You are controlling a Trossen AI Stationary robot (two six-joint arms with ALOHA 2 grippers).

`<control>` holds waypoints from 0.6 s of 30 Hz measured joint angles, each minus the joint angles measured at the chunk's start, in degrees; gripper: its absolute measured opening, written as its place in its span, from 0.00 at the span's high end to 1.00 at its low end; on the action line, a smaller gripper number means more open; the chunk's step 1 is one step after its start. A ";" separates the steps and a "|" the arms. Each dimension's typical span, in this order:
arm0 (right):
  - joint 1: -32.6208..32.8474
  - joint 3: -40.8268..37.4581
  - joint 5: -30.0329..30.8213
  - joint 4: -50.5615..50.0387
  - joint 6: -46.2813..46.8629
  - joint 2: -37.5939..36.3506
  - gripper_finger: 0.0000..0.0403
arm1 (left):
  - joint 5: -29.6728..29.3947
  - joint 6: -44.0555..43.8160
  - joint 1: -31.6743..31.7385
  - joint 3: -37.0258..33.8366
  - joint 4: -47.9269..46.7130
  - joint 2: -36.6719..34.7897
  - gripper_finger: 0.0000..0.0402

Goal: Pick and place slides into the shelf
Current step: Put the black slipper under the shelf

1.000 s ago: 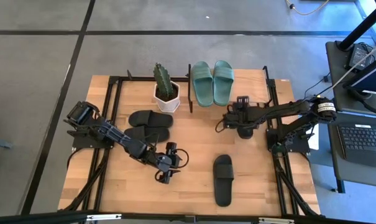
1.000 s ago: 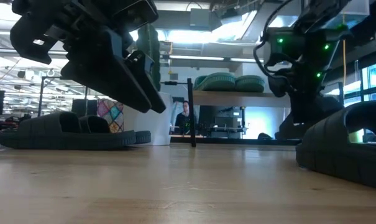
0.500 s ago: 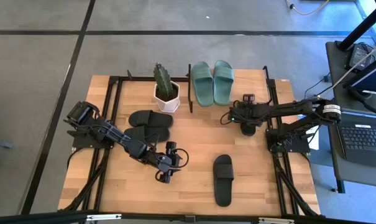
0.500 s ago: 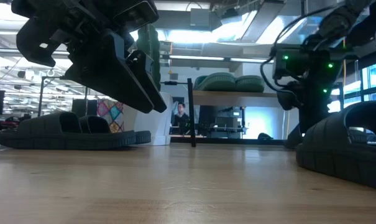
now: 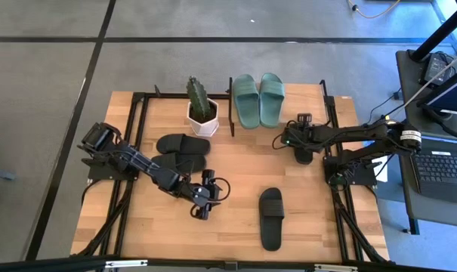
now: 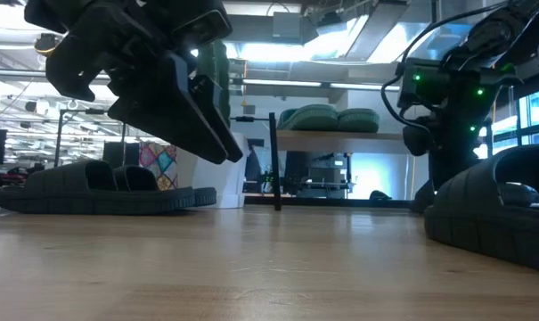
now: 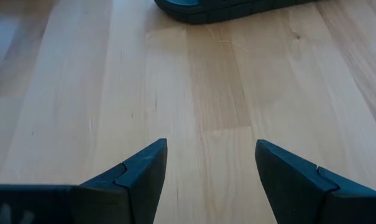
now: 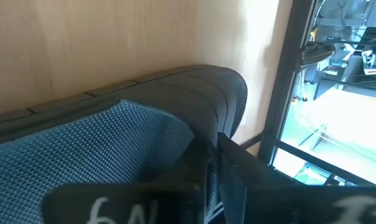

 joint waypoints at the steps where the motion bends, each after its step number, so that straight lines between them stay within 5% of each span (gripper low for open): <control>1: 0.00 0.00 -0.02 -0.02 -0.02 0.00 0.93 | 0.00 0.00 0.00 0.00 0.00 0.00 0.41; 11: 0.02 0.00 -0.46 0.16 3.07 0.00 0.90 | -1.61 -0.08 -0.02 0.04 -3.32 0.00 0.41; 18: 0.02 0.03 -0.99 0.01 -2.69 0.00 0.89 | -3.97 0.04 1.21 0.04 -2.93 0.00 0.41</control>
